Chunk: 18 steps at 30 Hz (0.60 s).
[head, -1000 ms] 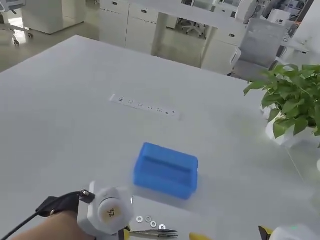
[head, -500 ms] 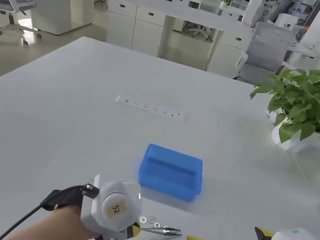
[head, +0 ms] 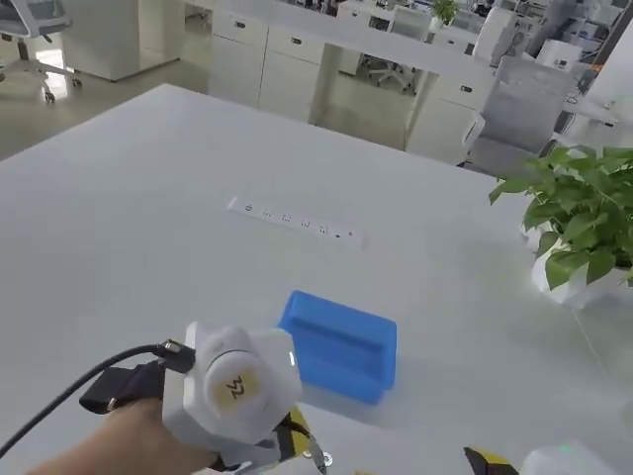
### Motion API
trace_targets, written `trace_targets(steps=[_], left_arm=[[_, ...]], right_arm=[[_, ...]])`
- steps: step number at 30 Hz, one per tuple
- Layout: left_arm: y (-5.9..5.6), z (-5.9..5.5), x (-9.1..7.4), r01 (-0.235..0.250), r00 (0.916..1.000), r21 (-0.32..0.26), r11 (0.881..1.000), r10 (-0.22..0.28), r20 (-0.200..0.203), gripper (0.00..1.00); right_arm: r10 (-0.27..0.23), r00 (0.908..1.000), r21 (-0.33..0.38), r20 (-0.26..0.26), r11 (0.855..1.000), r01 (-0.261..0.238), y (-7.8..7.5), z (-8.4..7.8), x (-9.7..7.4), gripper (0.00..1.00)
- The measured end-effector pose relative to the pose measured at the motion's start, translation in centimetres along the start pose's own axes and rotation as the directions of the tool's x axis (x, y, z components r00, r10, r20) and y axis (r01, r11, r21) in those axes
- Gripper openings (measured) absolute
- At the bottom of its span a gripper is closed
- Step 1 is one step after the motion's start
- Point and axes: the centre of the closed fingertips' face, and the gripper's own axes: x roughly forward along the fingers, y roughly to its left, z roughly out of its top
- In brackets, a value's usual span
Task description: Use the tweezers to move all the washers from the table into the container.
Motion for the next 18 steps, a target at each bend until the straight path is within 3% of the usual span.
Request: trace_targets(steps=[3,6,10,16,18], left_arm=[[-0.3,0.3,-0.2,-0.004,1.0000,0.011,1.000,0.004,0.001,0.00],[-0.4,0.6,-0.6,-0.011,0.9999,0.017,1.000,0.011,0.008,0.00],[-0.2,0.6,-1.1,-0.012,0.9998,0.031,0.999,0.012,0.013,0.00],[-0.1,0.5,-1.7,0.021,0.9998,0.118,0.993,-0.021,0.001,0.00],[-0.1,0.5,-1.9,0.032,0.9995,0.162,0.986,-0.030,-0.011,0.00]], right_arm=[[0.076,0.9962,-0.022,-0.042,0.997,-0.077,1.5,-0.5,0.5,0.65],[0.114,0.9924,-0.050,-0.047,0.992,-0.116,2.8,-0.4,1.1,0.61],[0.171,0.9807,-0.120,-0.095,0.976,-0.182,4.3,-0.4,2.0,0.51],[0.228,0.9616,-0.247,-0.153,0.933,-0.261,5.9,0.5,3.9,0.39],[0.247,0.9519,-0.297,-0.182,0.909,-0.292,6.2,0.8,4.4,0.37]])
